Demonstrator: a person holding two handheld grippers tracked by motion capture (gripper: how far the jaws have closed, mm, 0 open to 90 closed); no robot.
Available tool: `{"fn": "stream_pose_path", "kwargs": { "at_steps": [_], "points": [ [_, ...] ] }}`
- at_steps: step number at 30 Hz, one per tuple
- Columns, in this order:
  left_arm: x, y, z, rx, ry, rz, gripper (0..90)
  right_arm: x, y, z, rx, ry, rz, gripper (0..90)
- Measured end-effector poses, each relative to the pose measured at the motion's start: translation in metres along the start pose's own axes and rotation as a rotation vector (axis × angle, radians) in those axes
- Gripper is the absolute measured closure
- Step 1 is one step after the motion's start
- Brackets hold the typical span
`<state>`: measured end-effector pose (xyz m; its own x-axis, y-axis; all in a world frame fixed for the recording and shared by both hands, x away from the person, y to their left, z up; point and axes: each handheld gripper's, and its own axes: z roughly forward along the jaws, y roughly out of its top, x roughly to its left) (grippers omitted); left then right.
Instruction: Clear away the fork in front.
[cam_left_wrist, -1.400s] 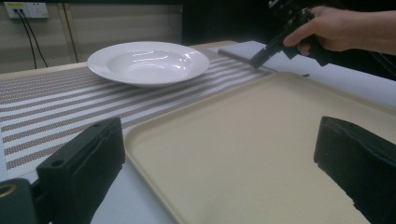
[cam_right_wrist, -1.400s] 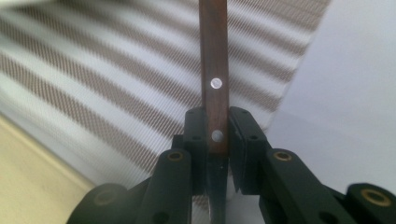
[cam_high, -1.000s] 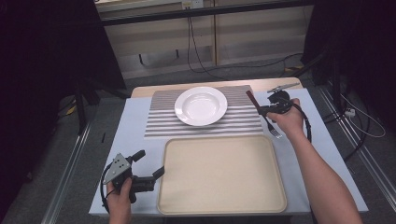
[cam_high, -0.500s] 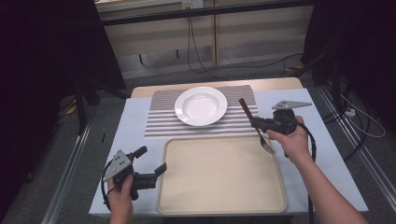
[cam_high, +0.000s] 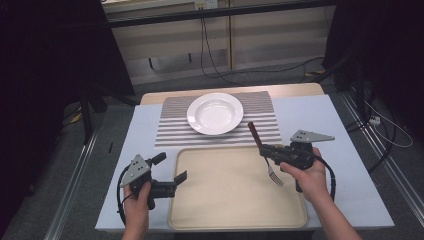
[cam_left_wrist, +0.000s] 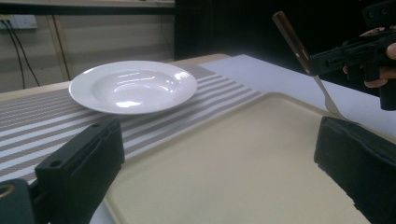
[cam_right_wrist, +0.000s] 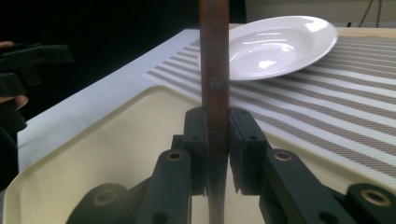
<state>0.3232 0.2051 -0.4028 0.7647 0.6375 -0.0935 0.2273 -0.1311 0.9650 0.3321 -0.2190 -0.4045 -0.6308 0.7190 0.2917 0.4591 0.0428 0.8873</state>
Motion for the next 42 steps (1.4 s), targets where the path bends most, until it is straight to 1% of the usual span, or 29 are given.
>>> {"fn": "stream_pose_path", "kwargs": {
  "at_steps": [1, 2, 4, 6, 9, 10, 12, 13, 16, 17, 20, 21, 26, 33, 34, 36, 40, 41, 42],
  "points": [
    [-0.001, 0.002, 0.002, 0.001, -0.007, -0.006, 2.0, 0.003, 0.001, 0.000, -0.001, 0.003, -0.012, 78.6],
    [-0.002, 0.003, 0.004, -0.001, -0.015, -0.006, 1.9, 0.005, 0.001, -0.001, -0.009, 0.015, -0.011, 78.6],
    [-0.004, 0.005, 0.008, 0.008, -0.020, -0.012, 1.9, 0.008, 0.001, -0.001, -0.016, 0.020, -0.012, 78.6],
    [-0.005, 0.008, 0.012, 0.020, -0.019, -0.001, 1.9, 0.009, -0.001, 0.001, -0.003, 0.024, -0.012, 78.6],
    [-0.007, 0.011, 0.019, 0.033, -0.031, -0.014, 2.0, 0.011, -0.006, 0.005, 0.012, 0.028, -0.014, 78.5],
    [-0.008, 0.012, 0.021, 0.030, -0.031, -0.022, 1.9, 0.013, -0.006, 0.006, 0.016, 0.032, -0.018, 78.5],
    [-0.010, 0.013, 0.026, 0.036, -0.036, -0.029, 1.9, 0.020, -0.005, 0.009, 0.014, 0.050, -0.026, 78.5],
    [-0.011, 0.014, 0.028, 0.036, -0.039, -0.030, 1.9, 0.020, -0.005, 0.009, 0.014, 0.050, -0.026, 78.5],
    [-0.014, 0.018, 0.034, 0.039, -0.041, -0.036, 1.9, 0.026, -0.004, 0.013, 0.009, 0.063, -0.036, 78.5],
    [-0.017, 0.022, 0.038, 0.039, -0.047, -0.037, 2.0, 0.029, -0.003, 0.015, 0.005, 0.065, -0.039, 78.5],
    [-0.019, 0.027, 0.041, 0.035, -0.050, -0.036, 2.0, 0.030, -0.004, 0.017, 0.003, 0.061, -0.045, 78.5],
    [-0.020, 0.030, 0.043, 0.030, -0.052, -0.033, 2.1, 0.031, -0.004, 0.020, 0.004, 0.072, -0.040, 78.5],
    [-0.022, 0.035, 0.049, 0.014, -0.056, -0.040, 2.1, 0.035, -0.005, 0.026, 0.003, 0.082, -0.052, 78.5],
    [-0.027, 0.038, 0.057, 0.030, -0.061, -0.041, 2.5, 0.038, -0.005, 0.029, 0.006, 0.089, -0.066, 78.5],
    [-0.028, 0.039, 0.058, 0.032, -0.068, -0.035, 2.6, 0.039, -0.006, 0.030, 0.008, 0.088, -0.065, 78.5],
    [-0.030, 0.040, 0.060, 0.029, -0.075, -0.036, 2.6, 0.040, -0.006, 0.033, 0.011, 0.088, -0.069, 78.5],
    [-0.033, 0.041, 0.065, 0.035, -0.077, -0.036, 3.0, 0.044, -0.006, 0.037, 0.006, 0.093, -0.077, 78.4],
    [-0.034, 0.040, 0.066, 0.029, -0.085, -0.041, 2.9, 0.046, -0.006, 0.039, 0.008, 0.101, -0.080, 78.5],
    [-0.035, 0.041, 0.068, 0.032, -0.091, -0.036, 2.9, 0.046, -0.006, 0.039, 0.008, 0.101, -0.080, 78.5]
  ]
}}
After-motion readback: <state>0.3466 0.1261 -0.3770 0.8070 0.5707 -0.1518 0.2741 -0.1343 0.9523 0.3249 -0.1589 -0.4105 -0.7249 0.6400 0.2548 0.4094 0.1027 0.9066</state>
